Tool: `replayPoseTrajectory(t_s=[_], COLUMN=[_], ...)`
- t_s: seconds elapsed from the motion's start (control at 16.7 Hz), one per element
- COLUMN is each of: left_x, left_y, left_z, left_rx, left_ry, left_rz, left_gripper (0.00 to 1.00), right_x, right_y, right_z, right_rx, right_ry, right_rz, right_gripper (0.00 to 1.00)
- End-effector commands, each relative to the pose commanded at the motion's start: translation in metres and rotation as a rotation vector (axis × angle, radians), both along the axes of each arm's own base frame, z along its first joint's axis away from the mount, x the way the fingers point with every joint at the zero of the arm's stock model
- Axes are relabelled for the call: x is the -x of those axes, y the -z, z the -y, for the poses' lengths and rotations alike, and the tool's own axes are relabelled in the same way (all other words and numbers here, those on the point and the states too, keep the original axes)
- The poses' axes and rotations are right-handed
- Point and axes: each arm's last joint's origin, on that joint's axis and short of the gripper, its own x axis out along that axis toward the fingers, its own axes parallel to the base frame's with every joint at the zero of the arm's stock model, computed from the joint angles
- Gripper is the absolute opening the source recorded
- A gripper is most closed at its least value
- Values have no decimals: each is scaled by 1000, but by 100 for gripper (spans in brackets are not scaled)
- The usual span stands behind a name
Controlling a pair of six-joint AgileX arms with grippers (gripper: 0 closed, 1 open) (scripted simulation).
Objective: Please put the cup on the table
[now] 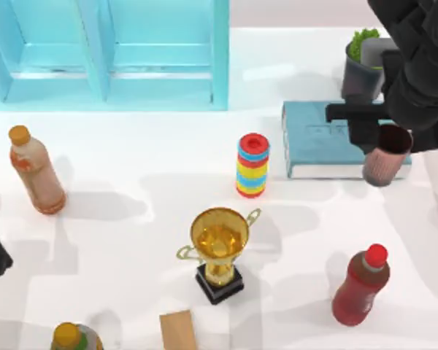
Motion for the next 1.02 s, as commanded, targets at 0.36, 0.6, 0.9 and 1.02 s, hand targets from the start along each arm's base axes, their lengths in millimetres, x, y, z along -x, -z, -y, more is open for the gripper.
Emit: replayPoseTrajectory(t_s=[0.36,0.6,0.9,1.02], left_x=[0,0,0,0], left_y=[0,0,0,0], left_z=[0,0,0,0], left_rx=[0,0,0,0], left_ry=[0,0,0,0], left_rz=[0,0,0,0], left_gripper=[100,100,100,100], right_x=[-4,-4,-4,-4], right_y=[45,45,45,45], right_z=[0,0,0,0], right_rx=[0,0,0,0], right_ry=[0,0,0,0], right_rz=[5,4,4,4], right_gripper=[0,0,38,53])
